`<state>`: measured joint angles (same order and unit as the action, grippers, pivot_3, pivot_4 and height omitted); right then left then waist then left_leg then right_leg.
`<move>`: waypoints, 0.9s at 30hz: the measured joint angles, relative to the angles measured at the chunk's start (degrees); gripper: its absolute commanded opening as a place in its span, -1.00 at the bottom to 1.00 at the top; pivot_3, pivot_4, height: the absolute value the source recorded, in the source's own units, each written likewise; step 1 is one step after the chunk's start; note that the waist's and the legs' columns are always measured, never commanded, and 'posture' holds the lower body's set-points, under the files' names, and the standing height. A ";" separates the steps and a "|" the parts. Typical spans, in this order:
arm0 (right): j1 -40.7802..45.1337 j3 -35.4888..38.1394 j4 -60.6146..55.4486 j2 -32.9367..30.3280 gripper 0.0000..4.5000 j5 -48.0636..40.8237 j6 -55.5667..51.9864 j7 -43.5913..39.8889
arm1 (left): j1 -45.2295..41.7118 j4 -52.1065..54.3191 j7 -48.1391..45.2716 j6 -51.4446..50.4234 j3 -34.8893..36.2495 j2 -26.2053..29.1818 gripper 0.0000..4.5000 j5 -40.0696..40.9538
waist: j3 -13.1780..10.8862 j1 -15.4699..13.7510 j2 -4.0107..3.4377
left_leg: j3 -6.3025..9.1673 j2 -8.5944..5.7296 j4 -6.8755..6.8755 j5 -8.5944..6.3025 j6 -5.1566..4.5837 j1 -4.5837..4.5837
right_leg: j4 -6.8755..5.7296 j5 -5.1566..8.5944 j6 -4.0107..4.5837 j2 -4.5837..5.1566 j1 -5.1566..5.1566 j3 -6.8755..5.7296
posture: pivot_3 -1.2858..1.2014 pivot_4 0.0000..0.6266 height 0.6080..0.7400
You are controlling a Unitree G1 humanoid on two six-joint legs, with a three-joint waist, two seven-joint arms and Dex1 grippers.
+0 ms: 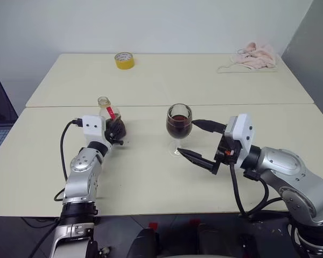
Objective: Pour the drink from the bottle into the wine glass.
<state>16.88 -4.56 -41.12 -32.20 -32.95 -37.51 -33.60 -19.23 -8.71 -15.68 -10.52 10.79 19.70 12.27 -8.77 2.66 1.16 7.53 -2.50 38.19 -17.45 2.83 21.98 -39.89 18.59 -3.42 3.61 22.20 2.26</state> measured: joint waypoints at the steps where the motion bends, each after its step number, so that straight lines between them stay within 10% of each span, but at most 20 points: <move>1: 0.00 0.00 -0.01 0.00 1.00 -0.06 -0.14 0.00 | -0.02 -0.14 -0.01 0.13 0.04 0.00 -0.42 0.04 | 0.00 0.00 0.00 | -0.01 0.00 0.00 0.00 0.00 0.00 | 0.00 0.00 0.00 0.00 0.00 0.01 | 0.03 -0.52 1.00; 11: -0.15 0.00 -0.39 0.00 1.00 -0.40 -0.62 -0.03 | 1.08 -0.63 0.13 1.02 0.38 -0.51 0.99 -0.23 | 0.00 -0.36 0.00 | -0.01 0.00 0.00 0.00 0.00 0.00 | 0.02 0.00 0.00 0.00 0.00 0.02 | 0.03 -0.52 1.00; 27: -11.84 2.00 -0.66 -0.62 1.00 3.04 4.76 -0.04 | 9.79 9.96 -2.11 -2.91 2.89 1.55 0.99 1.85 | 0.00 -0.81 0.00 | -0.05 0.02 -0.04 0.00 -0.01 -0.02 | 0.07 0.00 0.00 0.00 -0.02 0.06 | 0.03 -0.52 1.00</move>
<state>5.05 -2.56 -41.78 -32.82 -29.91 -32.75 -33.64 -9.44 1.26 -17.79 -13.43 13.68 21.25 14.12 -8.77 1.85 1.16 7.48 -2.49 38.15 -17.45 2.82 21.96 -39.82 18.59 -3.42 3.61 22.17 2.33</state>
